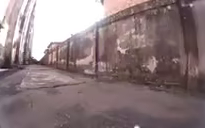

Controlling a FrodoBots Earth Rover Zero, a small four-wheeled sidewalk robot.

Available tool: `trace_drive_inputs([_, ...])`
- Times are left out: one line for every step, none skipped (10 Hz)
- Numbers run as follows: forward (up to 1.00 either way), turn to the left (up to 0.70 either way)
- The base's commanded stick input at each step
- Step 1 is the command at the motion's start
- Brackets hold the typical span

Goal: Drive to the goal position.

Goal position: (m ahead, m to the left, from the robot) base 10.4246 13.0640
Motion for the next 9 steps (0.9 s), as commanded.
trace_drive_inputs([0.57, 0.14])
trace_drive_inputs([0.57, 0.31])
trace_drive_inputs([0.57, 0.48])
trace_drive_inputs([0.57, 0.57])
trace_drive_inputs([0.57, 0.57])
trace_drive_inputs([0.57, 0.0])
trace_drive_inputs([0.56, 0.0])
trace_drive_inputs([0.56, 0.0])
trace_drive_inputs([0.56, 0.01])
